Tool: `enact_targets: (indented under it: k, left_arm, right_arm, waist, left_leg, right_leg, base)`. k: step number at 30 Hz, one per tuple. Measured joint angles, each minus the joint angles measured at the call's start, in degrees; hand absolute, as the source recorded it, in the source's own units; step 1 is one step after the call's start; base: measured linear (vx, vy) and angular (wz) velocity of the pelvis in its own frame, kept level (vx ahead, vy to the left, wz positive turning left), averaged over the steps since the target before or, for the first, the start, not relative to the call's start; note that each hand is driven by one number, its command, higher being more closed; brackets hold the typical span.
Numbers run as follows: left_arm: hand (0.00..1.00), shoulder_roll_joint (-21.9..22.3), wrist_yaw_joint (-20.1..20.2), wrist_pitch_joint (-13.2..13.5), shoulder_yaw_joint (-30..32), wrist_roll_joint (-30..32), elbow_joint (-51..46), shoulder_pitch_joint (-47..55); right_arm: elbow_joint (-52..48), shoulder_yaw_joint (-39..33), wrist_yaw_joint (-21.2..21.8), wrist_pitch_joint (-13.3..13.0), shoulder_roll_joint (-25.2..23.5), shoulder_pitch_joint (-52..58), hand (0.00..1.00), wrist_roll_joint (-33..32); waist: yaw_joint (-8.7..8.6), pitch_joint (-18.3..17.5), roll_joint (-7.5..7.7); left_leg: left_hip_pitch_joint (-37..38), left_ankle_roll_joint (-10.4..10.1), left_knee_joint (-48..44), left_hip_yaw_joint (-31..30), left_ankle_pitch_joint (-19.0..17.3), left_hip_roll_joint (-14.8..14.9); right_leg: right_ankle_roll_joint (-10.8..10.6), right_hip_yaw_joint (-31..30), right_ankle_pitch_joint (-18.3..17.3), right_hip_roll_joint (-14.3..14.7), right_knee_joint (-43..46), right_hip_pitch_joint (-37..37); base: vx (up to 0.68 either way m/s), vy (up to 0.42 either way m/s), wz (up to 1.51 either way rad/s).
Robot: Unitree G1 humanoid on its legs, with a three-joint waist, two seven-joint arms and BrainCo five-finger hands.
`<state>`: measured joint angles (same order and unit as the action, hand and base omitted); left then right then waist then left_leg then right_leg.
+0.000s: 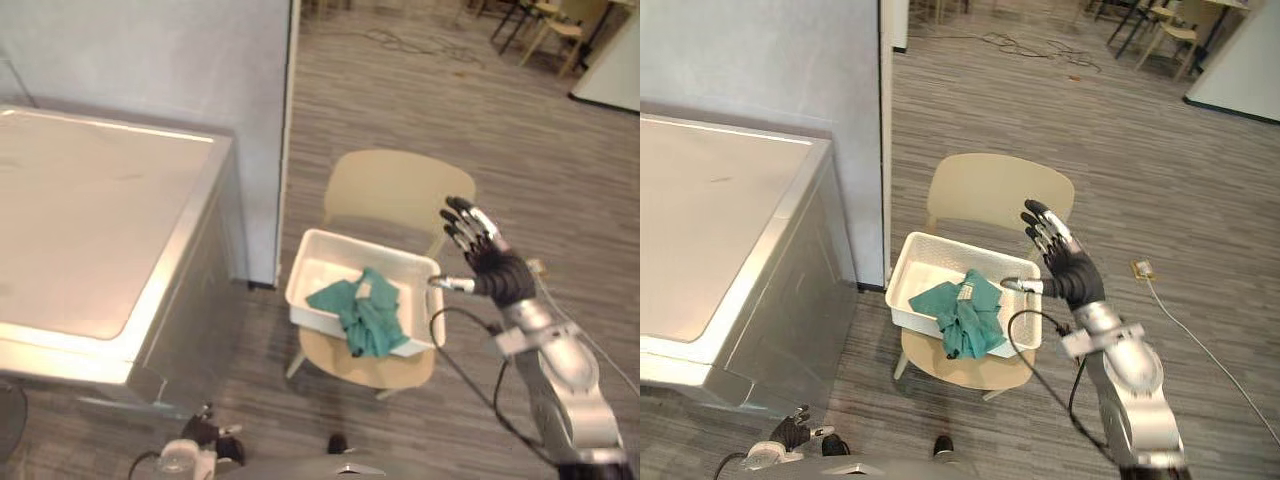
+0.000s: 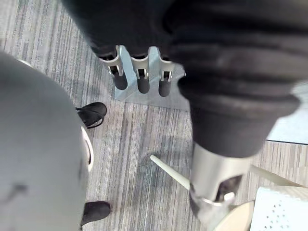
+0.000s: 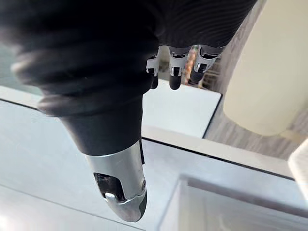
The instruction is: Pick up the laundry basket with both hands and put the clothes into the washing machine.
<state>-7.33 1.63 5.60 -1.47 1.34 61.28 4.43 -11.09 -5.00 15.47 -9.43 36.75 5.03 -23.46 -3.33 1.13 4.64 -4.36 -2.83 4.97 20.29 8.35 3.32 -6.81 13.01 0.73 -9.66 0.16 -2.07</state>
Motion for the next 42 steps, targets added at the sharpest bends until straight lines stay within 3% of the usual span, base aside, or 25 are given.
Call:
enact_targets:
  k: [4,7,11,15,22,25,30,42]
  left_arm:
    - [0.00,0.03,0.56,-0.51,-1.80,0.00,-2.24,-0.42]
    - [0.00,-0.10,1.53,-0.46,-3.69,0.00,-4.67,-0.92]
    - [0.00,-0.23,2.40,-0.60,-6.00,-0.72,-7.08,-5.46]
    - [0.00,-0.92,2.29,-0.71,-6.41,-4.17,-9.00,-9.57]
    - [0.00,-1.93,0.27,-0.82,-6.49,-9.71,-9.23,-14.74]
    - [0.00,-1.73,-1.09,-0.91,-6.43,-11.45,-9.54,-16.08]
    - [0.00,-0.73,-2.68,-1.08,-5.16,-12.54,-11.21,-16.60]
    - [0.00,2.15,-2.78,-1.38,-2.70,-12.67,-14.70,-18.17]
  right_arm:
    - [13.35,9.80,1.11,1.32,4.72,-9.59,0.00,4.60]
    - [21.78,13.16,1.68,2.31,6.21,-16.73,0.00,8.34]
    - [31.06,19.41,1.65,3.64,10.43,-28.97,0.00,12.71]
    - [33.08,23.20,2.95,3.61,14.09,-37.49,0.00,14.03]
    - [43.73,26.91,1.65,3.70,17.97,-49.28,0.00,18.62]
    - [46.39,26.87,-1.30,4.79,18.03,-50.74,0.00,18.27]
    - [46.62,26.10,-2.56,4.93,17.44,-51.71,0.00,16.89]
    - [50.82,19.79,-5.72,6.26,9.58,-52.44,0.00,17.10]
  waist:
    - [2.47,1.17,-1.39]
    - [3.01,4.34,-2.63]
    - [4.12,12.82,-4.88]
    - [4.31,19.39,-5.14]
    - [4.45,23.69,-5.66]
    - [4.48,24.46,-5.69]
    - [5.20,25.34,-5.55]
    - [5.29,25.37,-5.45]
  left_leg:
    - [-1.99,0.80,-0.01,-3.23,0.98,-0.81]
    - [-3.59,1.29,-0.09,-5.41,2.15,-0.98]
    - [-10.13,2.42,-5.08,-7.92,2.75,-0.09]
    - [-18.66,2.71,-14.91,-8.74,-0.56,1.53]
    - [-27.82,2.38,-18.27,-7.51,-0.45,2.86]
    - [-30.25,2.36,-19.04,-7.48,0.00,3.28]
    - [-31.61,2.35,-19.95,-6.93,0.11,4.29]
    - [-32.99,2.39,-19.89,-4.66,0.13,5.85]
  right_leg:
    - [-0.41,3.26,0.29,-0.51,-0.48,0.31]
    - [-0.45,5.53,0.93,-0.63,-0.59,0.19]
    - [0.27,8.09,0.62,-1.00,4.69,-4.57]
    - [0.86,8.04,-2.14,-2.03,13.30,-12.03]
    - [2.58,6.35,-2.91,-2.73,19.26,-23.40]
    - [2.80,6.35,-3.21,-2.90,21.21,-26.23]
    - [3.27,6.23,-4.38,-3.00,23.76,-28.38]
    - [3.32,6.28,-4.82,-2.52,24.72,-30.68]
  base:
    - [-0.02,0.041,0.43]
    - [-0.05,0.036,0.44]
    - [-0.11,0.045,0.29]
    - [-0.16,0.022,0.09]
    - [-0.13,0.009,-0.12]
    - [-0.03,-0.013,-0.02]
    - [-0.01,-0.051,-0.03]
    - [0.03,-0.058,-0.04]
